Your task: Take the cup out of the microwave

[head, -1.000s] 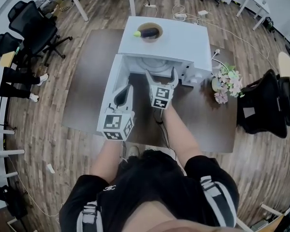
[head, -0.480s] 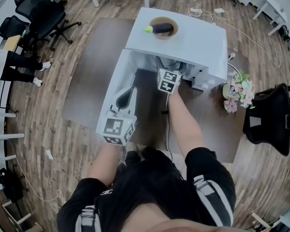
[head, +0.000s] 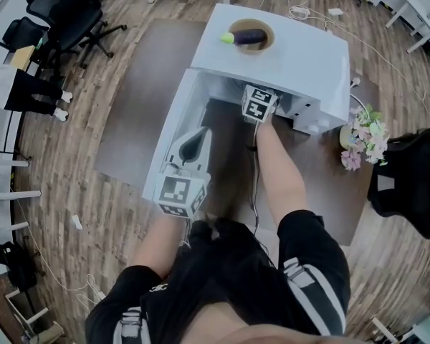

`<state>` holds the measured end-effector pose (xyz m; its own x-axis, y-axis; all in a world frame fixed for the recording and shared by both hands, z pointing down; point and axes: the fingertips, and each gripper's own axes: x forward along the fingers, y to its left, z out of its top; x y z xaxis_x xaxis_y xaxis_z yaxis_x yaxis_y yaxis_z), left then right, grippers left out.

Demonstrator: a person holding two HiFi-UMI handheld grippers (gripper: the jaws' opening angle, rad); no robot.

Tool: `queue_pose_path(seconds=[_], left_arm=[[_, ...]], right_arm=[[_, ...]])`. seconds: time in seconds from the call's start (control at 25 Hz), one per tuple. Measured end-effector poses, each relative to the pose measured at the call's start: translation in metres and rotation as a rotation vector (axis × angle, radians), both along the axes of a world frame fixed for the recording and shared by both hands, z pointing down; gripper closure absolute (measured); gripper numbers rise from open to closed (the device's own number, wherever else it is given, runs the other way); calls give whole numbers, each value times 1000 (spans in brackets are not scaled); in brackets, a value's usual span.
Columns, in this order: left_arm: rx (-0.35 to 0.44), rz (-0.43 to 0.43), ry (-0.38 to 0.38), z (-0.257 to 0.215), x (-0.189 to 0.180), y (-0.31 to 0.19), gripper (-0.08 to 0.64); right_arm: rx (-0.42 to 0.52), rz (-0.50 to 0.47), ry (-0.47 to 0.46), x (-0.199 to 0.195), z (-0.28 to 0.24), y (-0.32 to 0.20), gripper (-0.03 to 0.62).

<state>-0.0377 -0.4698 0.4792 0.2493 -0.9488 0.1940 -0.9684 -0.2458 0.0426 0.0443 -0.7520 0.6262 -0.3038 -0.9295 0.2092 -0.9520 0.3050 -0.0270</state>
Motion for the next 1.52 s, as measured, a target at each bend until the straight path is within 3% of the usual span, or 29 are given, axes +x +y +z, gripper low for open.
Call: queue_pose_path(seconds=[0.2, 0.28, 0.4, 0.84, 1.24, 1.52], left_arm=[[13, 18, -53, -3, 6, 0, 557], [11, 17, -56, -2, 6, 1, 557], [6, 11, -49, -1, 4, 3, 557], [8, 32, -48, -2, 8, 11, 557], [40, 100, -18, -19, 25, 23, 557], [94, 159, 16, -49, 34, 40, 557]], right_arm=[[-14, 37, 35, 4, 2, -5, 112], [-19, 63, 73, 9, 4, -7, 200], [-22, 72, 99, 10, 4, -6, 255], [-35, 66, 69, 23, -4, 48, 268], [4, 35, 10, 32, -35, 179, 270], [79, 17, 32, 54, -97, 267, 272]])
